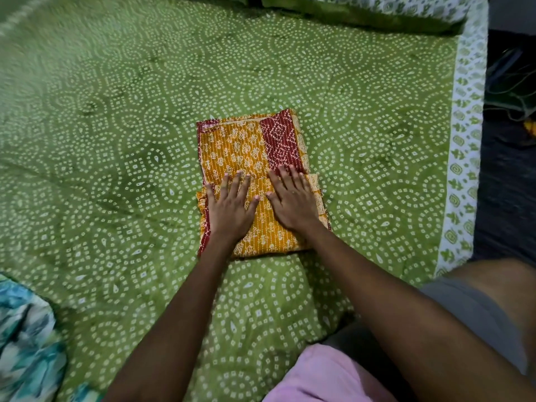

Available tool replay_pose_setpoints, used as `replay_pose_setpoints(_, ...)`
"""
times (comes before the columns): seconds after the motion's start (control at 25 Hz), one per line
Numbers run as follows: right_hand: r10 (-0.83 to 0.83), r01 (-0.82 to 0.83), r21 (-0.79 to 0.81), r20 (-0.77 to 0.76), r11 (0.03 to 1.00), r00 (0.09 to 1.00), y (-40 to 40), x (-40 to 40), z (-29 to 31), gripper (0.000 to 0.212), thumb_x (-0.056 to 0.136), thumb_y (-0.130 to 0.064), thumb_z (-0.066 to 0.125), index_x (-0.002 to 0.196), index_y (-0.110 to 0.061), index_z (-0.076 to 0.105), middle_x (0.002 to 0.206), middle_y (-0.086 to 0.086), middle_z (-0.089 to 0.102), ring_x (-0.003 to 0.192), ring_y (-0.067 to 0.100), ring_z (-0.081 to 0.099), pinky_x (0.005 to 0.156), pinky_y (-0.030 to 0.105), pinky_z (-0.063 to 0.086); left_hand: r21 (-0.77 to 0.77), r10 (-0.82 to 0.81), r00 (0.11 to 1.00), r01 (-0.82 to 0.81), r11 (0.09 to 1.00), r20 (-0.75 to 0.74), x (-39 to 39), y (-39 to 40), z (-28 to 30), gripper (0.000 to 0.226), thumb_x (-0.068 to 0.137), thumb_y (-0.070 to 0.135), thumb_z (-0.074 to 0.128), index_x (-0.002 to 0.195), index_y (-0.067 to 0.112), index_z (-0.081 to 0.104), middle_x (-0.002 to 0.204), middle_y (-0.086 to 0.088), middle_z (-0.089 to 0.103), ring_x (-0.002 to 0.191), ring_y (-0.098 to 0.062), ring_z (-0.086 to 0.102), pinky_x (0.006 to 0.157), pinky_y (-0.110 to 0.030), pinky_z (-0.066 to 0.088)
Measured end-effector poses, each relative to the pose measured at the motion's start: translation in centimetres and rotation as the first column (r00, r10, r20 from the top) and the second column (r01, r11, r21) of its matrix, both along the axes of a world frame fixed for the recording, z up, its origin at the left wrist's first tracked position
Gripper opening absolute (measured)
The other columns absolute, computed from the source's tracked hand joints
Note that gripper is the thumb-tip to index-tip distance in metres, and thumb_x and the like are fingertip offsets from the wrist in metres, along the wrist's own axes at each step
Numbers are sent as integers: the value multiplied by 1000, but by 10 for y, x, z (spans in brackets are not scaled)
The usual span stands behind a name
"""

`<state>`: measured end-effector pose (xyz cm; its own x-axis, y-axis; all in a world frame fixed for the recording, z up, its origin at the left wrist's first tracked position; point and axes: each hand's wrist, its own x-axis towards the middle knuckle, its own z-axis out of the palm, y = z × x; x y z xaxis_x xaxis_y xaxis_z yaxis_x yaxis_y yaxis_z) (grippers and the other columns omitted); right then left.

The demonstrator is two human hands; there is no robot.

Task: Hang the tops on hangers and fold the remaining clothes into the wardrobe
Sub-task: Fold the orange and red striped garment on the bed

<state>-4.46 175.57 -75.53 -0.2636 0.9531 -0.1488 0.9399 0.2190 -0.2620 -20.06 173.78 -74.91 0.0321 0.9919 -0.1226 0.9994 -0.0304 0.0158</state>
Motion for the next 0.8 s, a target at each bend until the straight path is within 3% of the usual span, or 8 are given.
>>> replay_pose_setpoints(0.16,-105,105,-5,-41,994,994,-15,25,-7,73,93,-61,9,148,-18,-12,157,3,-15,144,16,-17,115,38,-15,34,118,988,-122,992,96,-15,-17,0,65,93,63,11,148,32,-4,155,6,-12,144,-20,-14,112,-49,-11)
replay_pose_setpoints(0.24,-52,49,-36,-95,998,994,-28,46,-9,83,83,-70,2,146,-19,-15,154,0,-20,142,14,-20,118,44,-7,50,115,976,-126,991,186,-29,-31,-3,64,91,62,8,147,33,-5,154,5,-14,142,-22,-17,114,-48,-7)
replay_pose_setpoints(0.32,106,-123,-97,-166,988,980,-42,74,-6,98,71,-82,4,146,-21,-15,153,-3,-21,140,10,-21,118,43,-5,50,-11,971,-1,999,238,-51,-42,-4,66,87,60,6,146,32,-4,156,3,-11,141,-23,-20,117,-49,-3)
replay_pose_setpoints(0.44,349,-353,-145,-52,924,936,-60,108,0,116,55,-95,7,144,-25,-19,154,-4,-22,141,11,-18,110,42,-7,16,-284,898,296,955,337,-87,-66,5,80,78,64,25,148,29,6,157,5,-3,144,-22,-14,116,-54,1)
replay_pose_setpoints(0.52,390,-389,-116,-14,914,921,-61,116,0,110,61,-91,15,144,-26,-16,155,-5,-18,142,12,-13,112,42,-5,12,-399,873,413,911,279,-101,-76,12,101,67,79,38,149,27,10,158,5,3,144,-22,-5,114,-47,-5)
replay_pose_setpoints(0.6,373,-373,24,-23,928,927,-60,112,-2,97,73,-77,23,148,-20,2,156,-2,1,144,14,-1,118,46,3,79,-447,873,440,894,193,-101,-78,13,101,68,83,41,148,23,22,156,1,14,144,-23,7,117,-38,-10)
replay_pose_setpoints(0.68,376,-370,137,-21,919,926,-56,107,-5,86,79,-63,36,147,-13,21,153,6,24,143,23,16,117,50,15,163,-416,895,391,906,163,-95,-74,13,90,73,76,44,142,19,37,153,-3,26,142,-23,17,118,-35,-6)
replay_pose_setpoints(0.8,406,-401,179,10,898,914,-51,104,-8,85,74,-37,68,145,-8,30,149,11,35,140,27,27,115,50,20,201,-390,888,348,916,243,-92,-62,19,98,64,75,56,140,17,38,151,-3,28,141,-19,19,118,-39,4)
